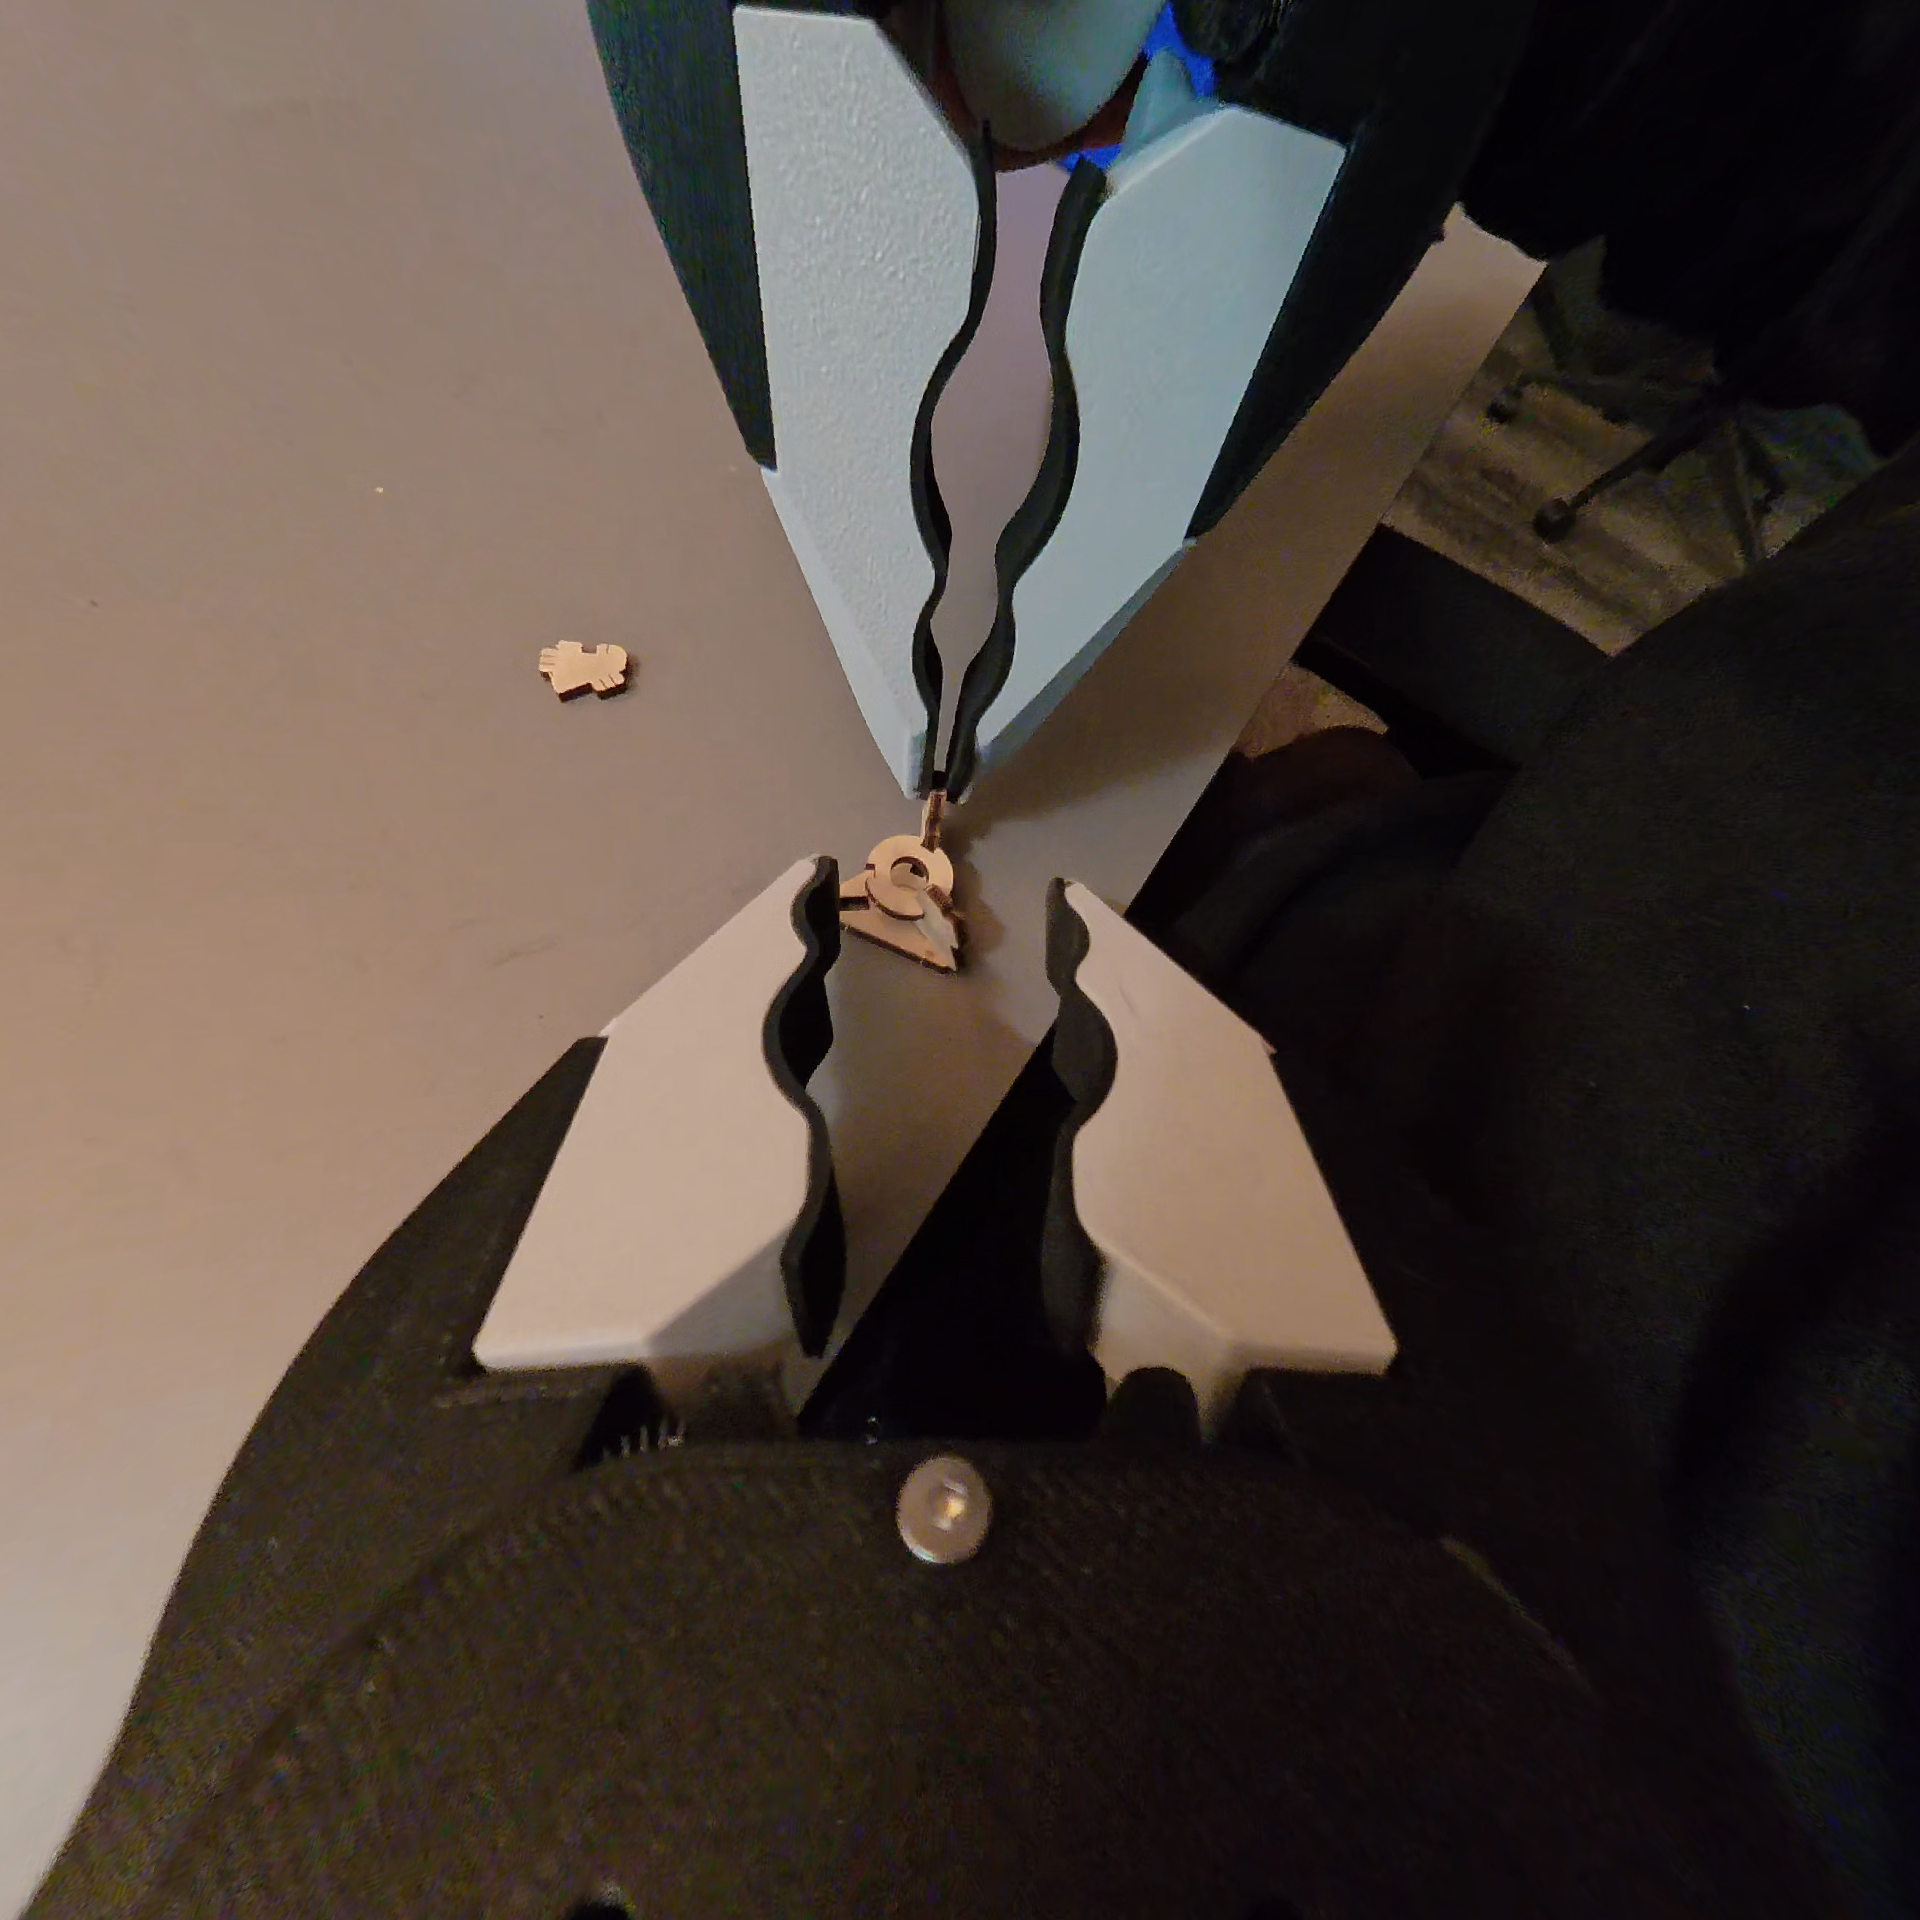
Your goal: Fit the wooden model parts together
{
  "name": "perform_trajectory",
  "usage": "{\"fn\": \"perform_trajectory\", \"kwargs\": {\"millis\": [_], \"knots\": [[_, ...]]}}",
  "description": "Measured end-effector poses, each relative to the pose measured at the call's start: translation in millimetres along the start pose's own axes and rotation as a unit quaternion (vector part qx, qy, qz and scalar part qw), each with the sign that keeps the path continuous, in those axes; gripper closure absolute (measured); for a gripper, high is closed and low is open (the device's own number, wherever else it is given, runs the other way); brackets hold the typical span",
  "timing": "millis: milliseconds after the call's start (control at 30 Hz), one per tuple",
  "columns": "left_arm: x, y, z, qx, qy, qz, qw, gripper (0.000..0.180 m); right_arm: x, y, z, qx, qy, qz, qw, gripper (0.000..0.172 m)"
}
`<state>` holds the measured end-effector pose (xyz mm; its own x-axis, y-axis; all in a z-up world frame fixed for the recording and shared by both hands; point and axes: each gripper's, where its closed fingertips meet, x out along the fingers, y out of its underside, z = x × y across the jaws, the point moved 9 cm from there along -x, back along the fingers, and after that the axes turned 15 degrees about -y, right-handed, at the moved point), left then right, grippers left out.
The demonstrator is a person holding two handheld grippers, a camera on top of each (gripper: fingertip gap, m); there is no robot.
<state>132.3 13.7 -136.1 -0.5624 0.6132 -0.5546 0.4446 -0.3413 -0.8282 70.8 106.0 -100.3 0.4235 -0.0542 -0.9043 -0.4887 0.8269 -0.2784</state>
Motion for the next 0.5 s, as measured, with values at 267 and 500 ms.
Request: {"fn": "perform_trajectory", "kwargs": {"millis": [267,500], "knots": [[0.6,-0.6,-2.1,-0.019,0.002,0.029,0.999,0.148,1.1,-8.3,0.6,0.013,0.002,0.032,0.999,0.171],[-1.3,1.3,3.3,-0.051,0.007,0.03,0.998,0.161,3.7,-15.1,5.1,0.036,0.021,0.055,0.998,0.171]]}}
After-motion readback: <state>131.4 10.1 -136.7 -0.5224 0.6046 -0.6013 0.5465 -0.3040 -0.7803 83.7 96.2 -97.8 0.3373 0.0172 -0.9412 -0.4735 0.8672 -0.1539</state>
